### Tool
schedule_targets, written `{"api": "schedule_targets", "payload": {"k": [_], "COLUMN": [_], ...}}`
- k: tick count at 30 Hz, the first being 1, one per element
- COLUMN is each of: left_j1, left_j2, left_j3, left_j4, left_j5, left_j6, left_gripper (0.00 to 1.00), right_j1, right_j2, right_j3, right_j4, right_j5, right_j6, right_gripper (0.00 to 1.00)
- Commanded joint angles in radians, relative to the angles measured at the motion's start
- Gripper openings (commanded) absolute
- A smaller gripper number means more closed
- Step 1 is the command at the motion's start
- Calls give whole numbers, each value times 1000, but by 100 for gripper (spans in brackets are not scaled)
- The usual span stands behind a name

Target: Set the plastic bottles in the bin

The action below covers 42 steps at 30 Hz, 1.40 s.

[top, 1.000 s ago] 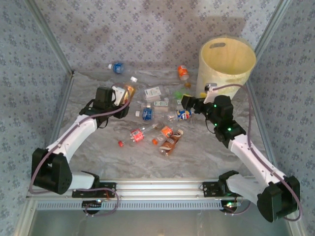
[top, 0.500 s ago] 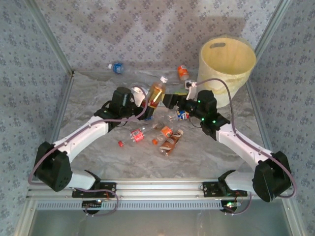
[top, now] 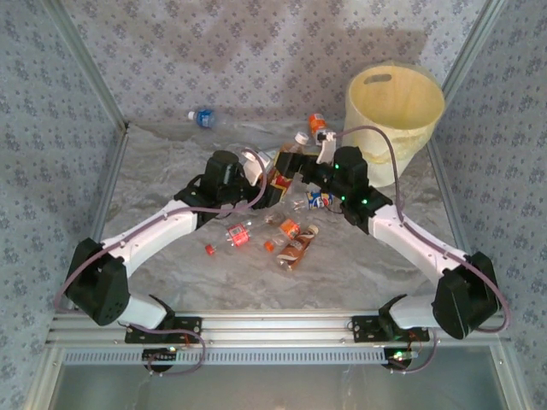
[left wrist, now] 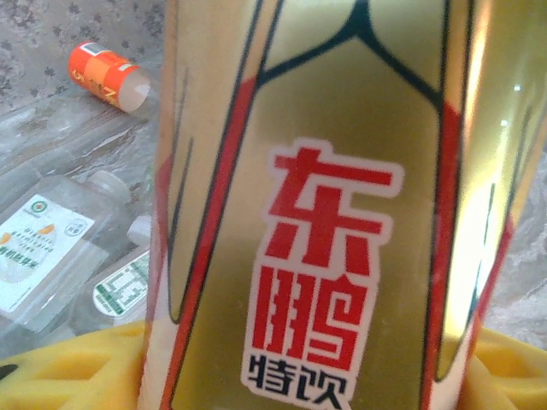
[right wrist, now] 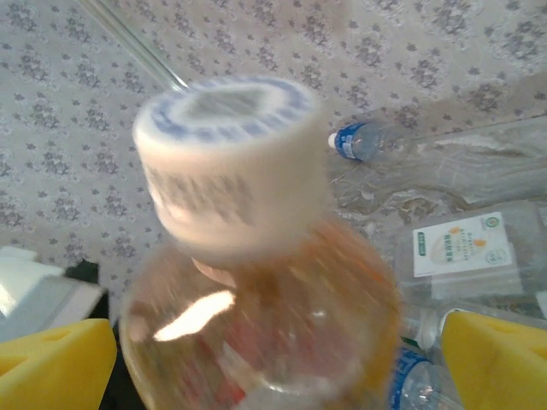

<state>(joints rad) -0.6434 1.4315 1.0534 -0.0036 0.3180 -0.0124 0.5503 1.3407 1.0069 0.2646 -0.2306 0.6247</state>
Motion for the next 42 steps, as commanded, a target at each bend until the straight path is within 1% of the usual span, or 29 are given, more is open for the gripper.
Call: {"api": "schedule_targets", "payload": {"k": [1, 4, 7, 11, 13, 17, 18, 20, 22, 24, 25, 26, 27, 31, 34, 40, 42], "left_j1": [-38, -42, -42, -42, -42, -41, -42, -42, -42, -42, -41, -42, -40, -26, -13, -8, -6], "left_j2": [14, 19, 24, 41, 55, 76, 78, 78, 70, 56, 47, 38, 27, -37, -105, -225, -259], "left_j3": [46, 33, 22, 37, 54, 85, 89, 94, 92, 85, 80, 75, 68, 27, -34, -163, -200], "left_j4": [19, 64, 96, 86, 68, 35, 34, 36, 43, 56, 61, 64, 68, 91, 147, 261, 289], "left_j5": [26, 57, 72, 70, 76, 90, 88, 80, 73, 81, 85, 83, 78, 76, 71, -62, -129], "left_j6": [37, 13, -6, -8, -8, -8, -13, -25, -43, -57, -62, -67, -71, -79, -80, -90, -95], "left_gripper": [26, 27, 27, 28, 32, 36, 39, 47, 59, 76, 87, 97, 98, 98, 98, 98, 98], "right_j1": [16, 17, 15, 9, 3, -7, -10, -17, -21, -29, -34, -38, -45, -74, -101, -165, -186], "right_j2": [36, 32, 21, 1, -7, -6, -6, -8, -11, -16, -20, -24, -31, -61, -79, -89, -84], "right_j3": [43, 32, 21, 2, 2, 39, 47, 60, 67, 73, 76, 77, 82, 103, 123, 177, 242], "right_j4": [-27, -18, -43, -80, -98, -152, -162, -174, -180, -187, -190, -193, -200, -234, -262, -292, -292], "right_j5": [-37, -17, -16, -26, -46, -72, -74, -78, -79, -78, -77, -77, -77, -66, -56, -38, -43], "right_j6": [-19, -12, -10, -25, -39, -76, -85, -96, -104, -114, -120, -125, -132, -163, -191, -239, -257], "right_gripper": [99, 90, 84, 73, 70, 63, 62, 59, 58, 57, 56, 56, 55, 54, 53, 52, 52]}}
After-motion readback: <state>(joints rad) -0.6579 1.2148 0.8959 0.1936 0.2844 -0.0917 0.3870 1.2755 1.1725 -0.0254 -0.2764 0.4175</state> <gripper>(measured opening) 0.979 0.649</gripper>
